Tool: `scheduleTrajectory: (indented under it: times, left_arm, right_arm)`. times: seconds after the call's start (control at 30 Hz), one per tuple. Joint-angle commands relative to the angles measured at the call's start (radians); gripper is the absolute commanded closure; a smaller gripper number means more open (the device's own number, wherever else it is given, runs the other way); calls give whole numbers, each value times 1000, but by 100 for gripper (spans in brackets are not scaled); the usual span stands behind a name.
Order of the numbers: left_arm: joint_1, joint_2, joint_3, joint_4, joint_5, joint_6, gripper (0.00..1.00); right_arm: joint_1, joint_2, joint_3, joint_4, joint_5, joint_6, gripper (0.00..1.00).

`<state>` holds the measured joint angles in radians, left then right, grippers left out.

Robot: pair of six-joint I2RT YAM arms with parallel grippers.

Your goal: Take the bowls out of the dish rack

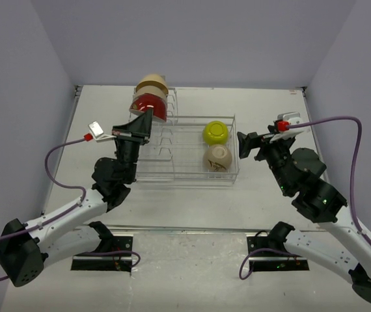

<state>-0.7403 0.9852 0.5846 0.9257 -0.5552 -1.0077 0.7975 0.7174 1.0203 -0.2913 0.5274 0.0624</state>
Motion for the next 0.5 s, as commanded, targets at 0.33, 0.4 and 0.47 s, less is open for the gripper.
scheduleTrajectory:
  times: [0.33,0.4,0.47]
  left_arm:
    - [-5,-252,657,-1032,-228,314,100]
    - [-5,-205,785,-1245,-320,313,100]
    - [-5,-152,965,-1562,-455,258,100]
  right_arm:
    - [-6,-38,32,-3,-12,-12,1]
    - [-6,-36,43,-15,-15,-9,1]
    - [-6,-29,53,-29,-29,5,1]
